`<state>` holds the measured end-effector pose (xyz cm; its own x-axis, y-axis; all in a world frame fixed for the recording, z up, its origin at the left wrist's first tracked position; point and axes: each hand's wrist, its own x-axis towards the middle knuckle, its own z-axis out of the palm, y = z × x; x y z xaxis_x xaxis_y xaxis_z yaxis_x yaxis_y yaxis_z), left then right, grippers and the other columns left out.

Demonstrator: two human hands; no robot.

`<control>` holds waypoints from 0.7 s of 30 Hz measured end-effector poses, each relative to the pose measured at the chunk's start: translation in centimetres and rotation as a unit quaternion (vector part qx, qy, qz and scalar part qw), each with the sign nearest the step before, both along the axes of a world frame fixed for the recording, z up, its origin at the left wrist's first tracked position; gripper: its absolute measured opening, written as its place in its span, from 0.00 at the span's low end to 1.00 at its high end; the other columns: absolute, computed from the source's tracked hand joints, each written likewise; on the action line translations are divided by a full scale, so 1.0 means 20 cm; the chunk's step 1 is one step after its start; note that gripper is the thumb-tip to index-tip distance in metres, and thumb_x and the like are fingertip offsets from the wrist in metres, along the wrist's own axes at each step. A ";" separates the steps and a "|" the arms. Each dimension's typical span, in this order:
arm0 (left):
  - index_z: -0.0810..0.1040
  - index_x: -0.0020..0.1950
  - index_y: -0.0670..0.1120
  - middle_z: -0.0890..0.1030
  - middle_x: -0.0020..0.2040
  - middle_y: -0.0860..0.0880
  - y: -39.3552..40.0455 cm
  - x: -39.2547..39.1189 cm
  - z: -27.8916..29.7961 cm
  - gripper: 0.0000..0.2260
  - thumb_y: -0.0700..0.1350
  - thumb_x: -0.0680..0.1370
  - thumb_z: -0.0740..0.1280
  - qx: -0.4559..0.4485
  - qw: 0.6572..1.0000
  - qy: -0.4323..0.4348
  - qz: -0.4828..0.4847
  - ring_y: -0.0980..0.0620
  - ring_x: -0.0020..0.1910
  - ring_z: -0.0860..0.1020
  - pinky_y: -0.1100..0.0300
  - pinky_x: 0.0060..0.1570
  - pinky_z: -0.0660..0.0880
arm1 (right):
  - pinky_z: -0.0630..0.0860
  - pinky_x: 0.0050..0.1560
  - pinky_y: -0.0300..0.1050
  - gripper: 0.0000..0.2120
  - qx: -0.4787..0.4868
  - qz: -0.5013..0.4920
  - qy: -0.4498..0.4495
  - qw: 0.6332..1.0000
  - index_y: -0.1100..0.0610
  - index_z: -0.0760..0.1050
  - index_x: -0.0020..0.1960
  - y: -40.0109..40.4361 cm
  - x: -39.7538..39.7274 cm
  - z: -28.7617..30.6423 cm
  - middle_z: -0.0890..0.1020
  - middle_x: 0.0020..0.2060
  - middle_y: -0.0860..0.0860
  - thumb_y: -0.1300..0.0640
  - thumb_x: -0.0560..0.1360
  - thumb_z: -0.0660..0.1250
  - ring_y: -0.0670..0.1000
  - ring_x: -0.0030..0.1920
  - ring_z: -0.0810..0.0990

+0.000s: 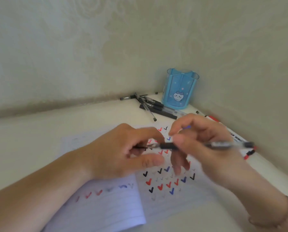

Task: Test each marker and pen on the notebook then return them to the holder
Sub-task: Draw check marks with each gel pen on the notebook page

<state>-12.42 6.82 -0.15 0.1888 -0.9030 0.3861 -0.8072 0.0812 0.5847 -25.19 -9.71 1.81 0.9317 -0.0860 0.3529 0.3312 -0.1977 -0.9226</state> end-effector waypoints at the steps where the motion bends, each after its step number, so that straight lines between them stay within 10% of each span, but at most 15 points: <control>1: 0.76 0.55 0.53 0.67 0.28 0.53 0.00 0.01 0.00 0.11 0.54 0.78 0.59 -0.007 1.000 0.025 0.017 0.56 0.27 0.64 0.62 0.30 0.61 | 0.73 0.27 0.42 0.14 0.016 0.004 0.009 1.000 0.53 0.80 0.46 -0.03 -0.01 0.04 0.84 0.31 0.57 0.43 0.71 0.71 0.58 0.28 0.81; 4: 0.73 0.57 0.51 0.70 0.34 0.51 0.01 0.05 -0.02 0.13 0.45 0.78 0.52 -0.046 0.992 0.108 0.042 0.54 0.35 0.67 0.64 0.39 0.67 | 0.74 0.27 0.42 0.18 -0.005 0.018 0.070 0.997 0.56 0.83 0.42 -0.12 -0.06 0.10 0.84 0.33 0.60 0.41 0.66 0.75 0.58 0.32 0.83; 10: 0.71 0.62 0.55 0.79 0.46 0.58 -0.01 0.05 -0.03 0.12 0.45 0.81 0.64 -0.013 0.997 0.005 0.080 0.63 0.44 0.77 0.76 0.44 0.68 | 0.65 0.25 0.37 0.19 -0.006 -0.106 0.121 0.987 0.57 0.72 0.28 -0.11 -0.14 -0.14 0.74 0.19 0.54 0.52 0.61 0.81 0.50 0.19 0.68; 21: 0.79 0.52 0.57 0.77 0.39 0.70 -0.02 0.05 -0.03 0.11 0.51 0.71 0.74 -0.018 0.994 -0.034 0.100 0.53 0.33 0.77 0.66 0.37 0.73 | 0.62 0.26 0.38 0.16 -0.168 -0.141 0.091 0.971 0.61 0.64 0.27 -0.11 -0.15 -0.19 0.69 0.24 0.63 0.60 0.66 0.70 0.49 0.25 0.64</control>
<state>-11.39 6.42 -0.81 0.3362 -0.8349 0.4358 -0.8466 -0.0652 0.5282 -28.10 -11.84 -2.07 0.9377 -0.2546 0.2363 0.0573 -0.5576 -0.8282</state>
